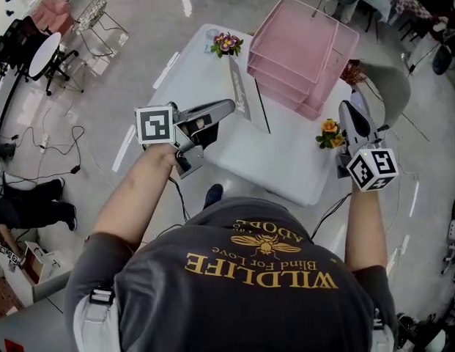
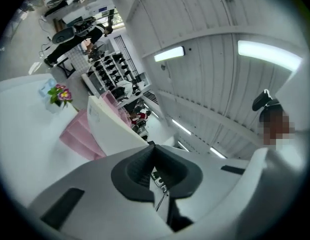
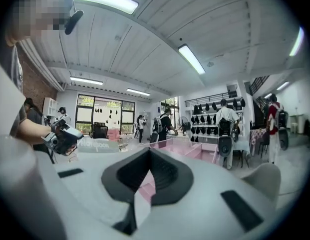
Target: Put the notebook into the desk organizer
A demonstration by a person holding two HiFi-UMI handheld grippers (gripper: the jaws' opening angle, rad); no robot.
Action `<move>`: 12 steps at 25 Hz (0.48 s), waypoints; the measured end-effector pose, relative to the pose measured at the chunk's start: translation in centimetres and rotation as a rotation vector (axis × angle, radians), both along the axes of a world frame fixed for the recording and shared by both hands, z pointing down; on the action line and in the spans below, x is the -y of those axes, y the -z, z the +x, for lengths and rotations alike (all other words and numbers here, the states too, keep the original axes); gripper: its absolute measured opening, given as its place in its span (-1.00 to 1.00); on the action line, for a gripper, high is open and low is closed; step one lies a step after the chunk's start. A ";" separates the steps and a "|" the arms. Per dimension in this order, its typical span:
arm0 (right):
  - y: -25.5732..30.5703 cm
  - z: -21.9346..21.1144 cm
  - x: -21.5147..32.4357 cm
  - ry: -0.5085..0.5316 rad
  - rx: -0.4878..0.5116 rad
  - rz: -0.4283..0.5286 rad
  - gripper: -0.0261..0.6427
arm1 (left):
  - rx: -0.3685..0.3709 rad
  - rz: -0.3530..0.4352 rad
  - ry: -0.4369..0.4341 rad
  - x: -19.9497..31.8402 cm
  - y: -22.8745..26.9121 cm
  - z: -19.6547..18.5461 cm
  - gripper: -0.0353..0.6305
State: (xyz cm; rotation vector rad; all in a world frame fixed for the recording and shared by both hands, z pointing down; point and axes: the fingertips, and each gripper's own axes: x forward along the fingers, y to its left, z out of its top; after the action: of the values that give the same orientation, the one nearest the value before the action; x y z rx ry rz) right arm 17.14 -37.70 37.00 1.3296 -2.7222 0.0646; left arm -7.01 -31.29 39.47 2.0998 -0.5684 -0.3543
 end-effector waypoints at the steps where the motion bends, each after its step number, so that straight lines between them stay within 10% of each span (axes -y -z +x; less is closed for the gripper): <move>1: 0.5 0.5 0.3 -0.010 -0.002 0.007 -0.92 | 0.006 0.032 -0.020 0.6 1.4 0.7 -0.88; 12: 3.3 4.1 2.3 -0.103 0.002 0.045 -0.92 | 0.084 0.286 -0.190 9.9 13.0 7.8 -0.88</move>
State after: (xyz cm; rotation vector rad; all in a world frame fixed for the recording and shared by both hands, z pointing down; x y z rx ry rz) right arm 21.21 -40.03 33.68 1.4816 -2.6704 0.0132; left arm 0.76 -41.20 26.49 2.4317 -0.3786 -0.2502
